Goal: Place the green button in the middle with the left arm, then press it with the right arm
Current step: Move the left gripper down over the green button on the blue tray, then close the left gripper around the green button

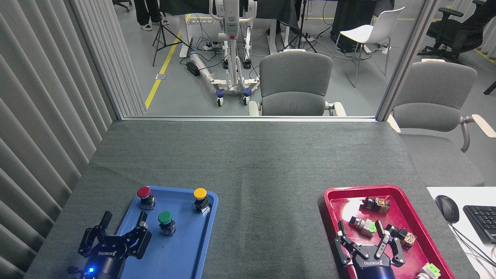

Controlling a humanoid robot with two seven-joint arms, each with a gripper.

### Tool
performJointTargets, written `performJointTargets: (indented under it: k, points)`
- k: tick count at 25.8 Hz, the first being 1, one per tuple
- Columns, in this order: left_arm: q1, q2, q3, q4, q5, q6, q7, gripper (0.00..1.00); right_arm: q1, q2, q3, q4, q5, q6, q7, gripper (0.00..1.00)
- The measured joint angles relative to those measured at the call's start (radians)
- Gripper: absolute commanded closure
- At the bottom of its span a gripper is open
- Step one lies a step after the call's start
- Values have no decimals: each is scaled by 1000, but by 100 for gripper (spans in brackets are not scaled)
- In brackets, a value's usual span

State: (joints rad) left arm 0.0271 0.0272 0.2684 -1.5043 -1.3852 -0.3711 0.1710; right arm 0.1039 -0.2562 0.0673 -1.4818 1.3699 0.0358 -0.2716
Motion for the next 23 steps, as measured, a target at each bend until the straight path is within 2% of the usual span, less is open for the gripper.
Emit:
performJointTargets:
  k: [14,23]
  points:
    - [-3,-1,-4,1,0,0,0,0,-20,7,0,17,-4,30,-7,0]
    - [26,-10,-81,10,-5,10,12,0,-24,16,-2,27,2,32,-10,0]
